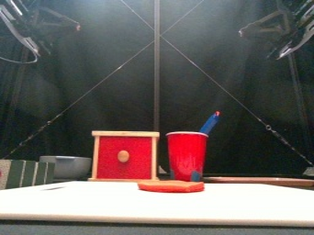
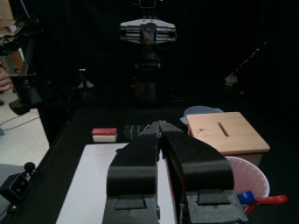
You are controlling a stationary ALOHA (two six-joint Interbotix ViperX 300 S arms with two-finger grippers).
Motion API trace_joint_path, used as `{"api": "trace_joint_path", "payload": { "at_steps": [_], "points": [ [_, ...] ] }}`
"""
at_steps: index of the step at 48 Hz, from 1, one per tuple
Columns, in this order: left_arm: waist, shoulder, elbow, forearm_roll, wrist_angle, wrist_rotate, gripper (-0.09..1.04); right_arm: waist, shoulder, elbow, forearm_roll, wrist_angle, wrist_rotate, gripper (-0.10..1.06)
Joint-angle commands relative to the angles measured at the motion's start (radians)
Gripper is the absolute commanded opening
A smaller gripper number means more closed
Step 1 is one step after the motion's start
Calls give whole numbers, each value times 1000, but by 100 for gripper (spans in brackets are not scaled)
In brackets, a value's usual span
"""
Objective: Get the cutter from the drawer then cut the dough then place the extra dough in the bowl
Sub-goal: Open the drawer
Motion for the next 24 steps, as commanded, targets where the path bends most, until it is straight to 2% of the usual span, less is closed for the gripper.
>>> {"api": "trace_joint_path", "payload": {
  "at_steps": [1, 6, 13, 18, 24],
  "points": [
    [23, 54, 17, -3, -23, -2, 12, -28, 35, -6, -6, -2, -12, -3],
    [29, 72, 32, -11, -71, -6, 12, -64, 86, 0, -28, 0, 2, -3],
    [29, 107, 66, -40, -167, -6, 12, -74, 206, -37, -66, -25, 0, -3],
    [32, 144, 81, -80, -256, -6, 12, -80, 307, -94, -98, -57, -14, -3],
    [20, 219, 86, -161, -374, -8, 12, -115, 453, -195, -155, -107, -12, -3]
  ]
}}
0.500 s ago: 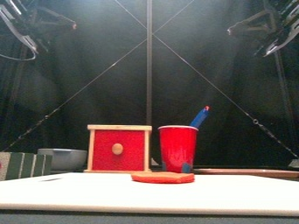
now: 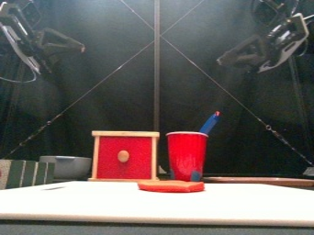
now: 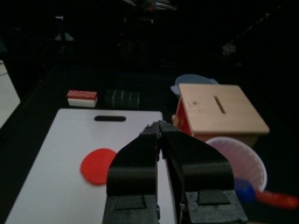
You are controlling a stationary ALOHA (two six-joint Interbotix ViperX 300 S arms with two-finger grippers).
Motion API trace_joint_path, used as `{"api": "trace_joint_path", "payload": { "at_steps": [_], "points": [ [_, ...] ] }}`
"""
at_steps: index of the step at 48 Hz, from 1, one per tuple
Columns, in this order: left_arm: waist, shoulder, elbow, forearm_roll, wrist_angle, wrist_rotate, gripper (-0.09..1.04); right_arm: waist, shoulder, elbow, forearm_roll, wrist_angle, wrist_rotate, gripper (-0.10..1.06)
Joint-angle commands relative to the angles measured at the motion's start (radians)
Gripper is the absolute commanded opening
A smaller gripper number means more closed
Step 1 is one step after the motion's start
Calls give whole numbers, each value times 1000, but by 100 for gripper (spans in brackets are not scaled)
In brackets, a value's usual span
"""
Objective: Get the cutter from the drawer then cut the dough then place the extra dough in the bowl
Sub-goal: Open the drawer
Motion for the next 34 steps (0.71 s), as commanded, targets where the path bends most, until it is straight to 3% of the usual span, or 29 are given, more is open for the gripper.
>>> {"api": "trace_joint_path", "payload": {
  "at_steps": [1, 8, 17, 34],
  "points": [
    [-8, 72, -12, -74, -112, 0, 12, -37, 146, -129, -52, -61, 3, -3],
    [-46, 187, -18, -176, -212, -3, 12, -81, 304, -235, -97, -124, 3, -3],
    [-83, 316, -64, -425, -281, -26, 12, -163, 483, -376, -141, -179, 3, -3],
    [-146, 569, -170, -548, -330, -52, 12, -247, 742, -607, -153, -189, 0, -3]
  ]
}}
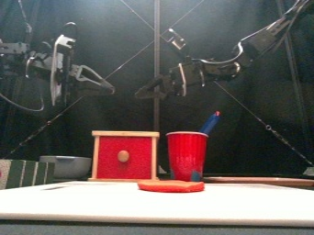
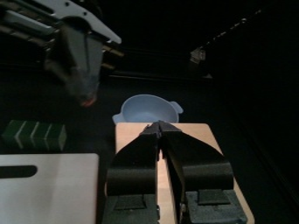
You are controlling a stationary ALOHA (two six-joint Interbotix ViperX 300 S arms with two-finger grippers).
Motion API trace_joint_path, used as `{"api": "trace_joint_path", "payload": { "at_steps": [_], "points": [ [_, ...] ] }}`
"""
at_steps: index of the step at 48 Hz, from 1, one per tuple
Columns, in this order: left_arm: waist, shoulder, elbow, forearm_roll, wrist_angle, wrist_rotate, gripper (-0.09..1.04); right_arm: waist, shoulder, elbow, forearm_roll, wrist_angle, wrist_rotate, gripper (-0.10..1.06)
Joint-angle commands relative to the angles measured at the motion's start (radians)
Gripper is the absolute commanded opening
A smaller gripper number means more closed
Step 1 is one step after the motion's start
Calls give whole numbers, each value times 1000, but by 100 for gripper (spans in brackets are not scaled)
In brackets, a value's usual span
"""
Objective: Get the cutter from the drawer then cut the dough then place the extra dough in the bowl
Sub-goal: Open the drawer
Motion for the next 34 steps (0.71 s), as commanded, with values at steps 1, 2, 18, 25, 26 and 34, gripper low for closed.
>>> {"api": "trace_joint_path", "payload": {
  "at_steps": [1, 2, 18, 25, 26, 34],
  "points": [
    [-9, 58, -46, -40, -9, -12, 12, -28, 55, -100, -11, -8, -2, -3],
    [-11, 66, -48, -48, -8, -15, 12, -31, 67, -112, -14, -8, 0, -3],
    [-28, 144, -87, -144, 14, -127, 13, -38, 215, -225, -57, 12, 0, -3],
    [-38, 183, -103, -193, 14, -201, 20, -38, 245, -242, -63, 51, 0, -3],
    [-40, 186, -104, -196, 14, -212, 22, -38, 250, -245, -64, 61, 0, -3],
    [-54, 212, -106, -193, 15, -290, 45, -38, 262, -245, -69, 107, 2, -3]
  ]
}}
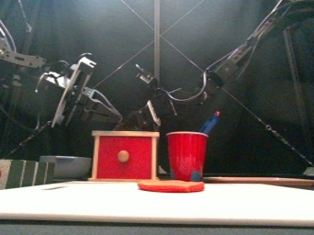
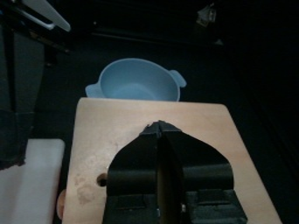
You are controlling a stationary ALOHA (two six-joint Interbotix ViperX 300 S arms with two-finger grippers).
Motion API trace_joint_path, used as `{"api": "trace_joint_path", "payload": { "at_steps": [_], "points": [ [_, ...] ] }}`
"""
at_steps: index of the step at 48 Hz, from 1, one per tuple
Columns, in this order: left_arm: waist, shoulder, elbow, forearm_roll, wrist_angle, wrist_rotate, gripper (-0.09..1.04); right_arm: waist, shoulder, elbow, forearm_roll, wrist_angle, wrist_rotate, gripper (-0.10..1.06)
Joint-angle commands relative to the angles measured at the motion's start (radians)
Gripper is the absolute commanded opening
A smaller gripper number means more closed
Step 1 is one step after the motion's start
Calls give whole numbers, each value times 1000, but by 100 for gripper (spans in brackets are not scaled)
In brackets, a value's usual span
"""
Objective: Get the cutter from the drawer then cut the dough then place the extra dough in the bowl
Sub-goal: Open the drawer
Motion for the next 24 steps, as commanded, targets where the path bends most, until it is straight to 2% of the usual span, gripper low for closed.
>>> {"api": "trace_joint_path", "payload": {
  "at_steps": [1, 12, 17, 24],
  "points": [
    [-11, 12, -23, 2, -5, -46, 48, -6, -20, -20, -5, 20, 0, -3],
    [-18, 75, -57, -2, -2, -161, 78, -3, -12, -18, -23, 48, 2, -3],
    [-12, 112, -77, -6, 2, -209, 85, 0, -12, -21, -32, 49, 2, -3],
    [-9, 167, -104, -43, 25, -267, 86, 9, -12, -25, -44, 49, 3, -3]
  ]
}}
